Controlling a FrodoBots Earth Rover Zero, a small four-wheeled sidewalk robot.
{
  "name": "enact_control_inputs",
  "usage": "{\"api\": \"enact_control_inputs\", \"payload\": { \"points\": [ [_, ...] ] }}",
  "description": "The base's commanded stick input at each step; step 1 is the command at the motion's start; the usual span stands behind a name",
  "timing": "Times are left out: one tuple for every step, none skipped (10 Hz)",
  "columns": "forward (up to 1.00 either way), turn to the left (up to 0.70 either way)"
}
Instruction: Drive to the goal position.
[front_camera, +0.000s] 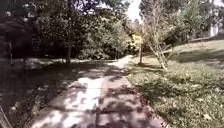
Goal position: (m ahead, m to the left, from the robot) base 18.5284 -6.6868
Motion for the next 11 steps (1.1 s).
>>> {"api": "enact_control_inputs", "payload": {
  "points": [
    [0.70, 0.00],
    [0.70, 0.00],
    [0.70, 0.00],
    [0.70, 0.00],
    [0.70, 0.00],
    [0.70, 0.00],
    [0.70, 0.00],
    [0.70, 0.00],
    [0.70, 0.00],
    [0.70, 0.00],
    [0.70, 0.00]
  ]
}}
